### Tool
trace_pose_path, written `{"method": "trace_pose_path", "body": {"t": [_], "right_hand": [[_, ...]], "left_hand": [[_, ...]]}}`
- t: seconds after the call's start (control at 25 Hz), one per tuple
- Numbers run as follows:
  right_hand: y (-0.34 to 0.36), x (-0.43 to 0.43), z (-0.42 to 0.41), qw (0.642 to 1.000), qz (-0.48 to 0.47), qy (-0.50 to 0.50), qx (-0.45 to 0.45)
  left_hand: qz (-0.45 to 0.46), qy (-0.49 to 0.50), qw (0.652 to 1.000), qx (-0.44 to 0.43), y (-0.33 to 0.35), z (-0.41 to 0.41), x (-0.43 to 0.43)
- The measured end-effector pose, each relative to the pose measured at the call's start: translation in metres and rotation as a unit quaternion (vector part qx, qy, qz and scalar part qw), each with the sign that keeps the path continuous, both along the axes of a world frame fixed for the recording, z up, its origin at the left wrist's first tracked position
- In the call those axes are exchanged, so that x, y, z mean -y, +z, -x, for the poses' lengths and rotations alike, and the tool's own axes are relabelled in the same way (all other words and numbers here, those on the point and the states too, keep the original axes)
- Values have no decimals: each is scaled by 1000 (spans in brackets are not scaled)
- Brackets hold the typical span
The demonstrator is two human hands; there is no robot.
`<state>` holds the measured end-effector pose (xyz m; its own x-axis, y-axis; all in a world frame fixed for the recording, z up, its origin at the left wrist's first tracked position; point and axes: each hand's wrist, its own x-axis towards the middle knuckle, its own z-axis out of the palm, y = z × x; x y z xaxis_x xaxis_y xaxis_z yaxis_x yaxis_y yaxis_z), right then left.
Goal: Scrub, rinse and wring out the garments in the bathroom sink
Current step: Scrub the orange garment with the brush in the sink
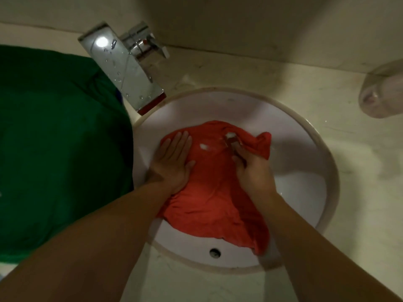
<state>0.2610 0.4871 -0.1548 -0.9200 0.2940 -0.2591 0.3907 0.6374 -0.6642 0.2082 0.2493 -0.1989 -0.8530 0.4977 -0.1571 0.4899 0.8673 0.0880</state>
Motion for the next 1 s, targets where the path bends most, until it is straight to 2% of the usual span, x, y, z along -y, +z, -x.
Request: {"method": "trace_pose_path", "body": {"t": [0.12, 0.2, 0.24, 0.32, 0.4, 0.44, 0.52, 0.6, 0.64, 0.72, 0.8, 0.84, 0.92, 1.0], "right_hand": [[2, 72, 18, 994, 58, 70, -59], [0, 70, 19, 991, 66, 99, -58], [2, 49, 16, 996, 43, 73, -40], [9, 0, 1, 998, -32, -43, 44], [13, 4, -2, 990, -64, -113, 58], [10, 29, 7, 995, -40, -90, 20], [4, 85, 16, 1000, 13, 18, -15], [2, 76, 10, 998, -7, 60, -17], [4, 50, 7, 999, -45, 29, 4], [18, -8, -9, 987, -104, -98, 75], [25, -16, -12, 973, -126, -168, 95], [21, 5, -3, 983, -106, -141, 59], [5, 64, 13, 998, -61, 5, -6], [-4, 81, 12, 995, -40, 95, 8]], "left_hand": [[23, 15, 1000, -12, -2, 4, -1], [20, 7, 1000, -21, -2, 5, -2], [19, 5, 1000, -20, -3, 6, -2], [20, -1, 1000, -6, -2, 6, -1], [37, 0, 999, -5, -1, 4, -2], [48, 1, 999, -6, 0, 5, -4], [65, 0, 998, -14, -2, 7, -4], [74, -2, 997, -24, -5, 7, -3], [73, 1, 997, -21, -4, 8, -3], [64, 1, 998, -8, -2, 7, -4], [70, -2, 997, -13, -1, 5, -5], [75, 0, 997, -14, -1, 5, -6], [81, 5, 997, -18, 0, 6, -6], [89, 0, 996, -22, -1, 6, -6]]}}
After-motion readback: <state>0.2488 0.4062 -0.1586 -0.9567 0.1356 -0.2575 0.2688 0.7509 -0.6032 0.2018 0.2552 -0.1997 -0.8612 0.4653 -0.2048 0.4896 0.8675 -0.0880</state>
